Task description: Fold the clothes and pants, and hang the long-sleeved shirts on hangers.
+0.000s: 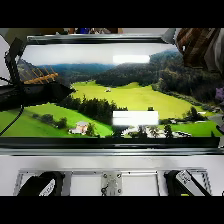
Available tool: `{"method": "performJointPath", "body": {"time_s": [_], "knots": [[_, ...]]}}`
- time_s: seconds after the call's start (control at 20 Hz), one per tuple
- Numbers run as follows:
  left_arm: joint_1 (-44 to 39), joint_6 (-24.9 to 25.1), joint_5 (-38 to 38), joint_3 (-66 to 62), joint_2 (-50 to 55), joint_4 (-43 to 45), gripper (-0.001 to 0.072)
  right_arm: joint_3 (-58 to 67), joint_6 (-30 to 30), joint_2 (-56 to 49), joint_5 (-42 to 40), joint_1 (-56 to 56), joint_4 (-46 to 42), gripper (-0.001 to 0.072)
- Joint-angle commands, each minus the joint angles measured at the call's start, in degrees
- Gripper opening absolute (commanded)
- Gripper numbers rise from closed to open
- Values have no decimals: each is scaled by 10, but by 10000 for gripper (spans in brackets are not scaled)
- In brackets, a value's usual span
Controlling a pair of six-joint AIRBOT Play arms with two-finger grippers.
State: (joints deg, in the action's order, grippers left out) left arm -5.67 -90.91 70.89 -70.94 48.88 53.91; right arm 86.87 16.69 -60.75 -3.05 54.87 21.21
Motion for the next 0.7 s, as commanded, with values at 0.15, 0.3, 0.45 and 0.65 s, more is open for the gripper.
{"method": "performJointPath", "body": {"time_s": [0.15, 0.3, 0.45, 0.65], "knots": [[1, 0, 0, 0, 0, 0, 16, 0, -3, 14, 14, 0, 1, 477], [1, 1, 0, 0, 0, 0, 16, 0, -2, 47, 56, 0, 0, 518], [1, 1, 0, 0, 0, 0, 16, -1, -5, 87, 177, -1, 0, 519], [1, 1, 0, 0, 0, 0, 16, -1, -151, 106, 516, -4, -20, 517]]}}
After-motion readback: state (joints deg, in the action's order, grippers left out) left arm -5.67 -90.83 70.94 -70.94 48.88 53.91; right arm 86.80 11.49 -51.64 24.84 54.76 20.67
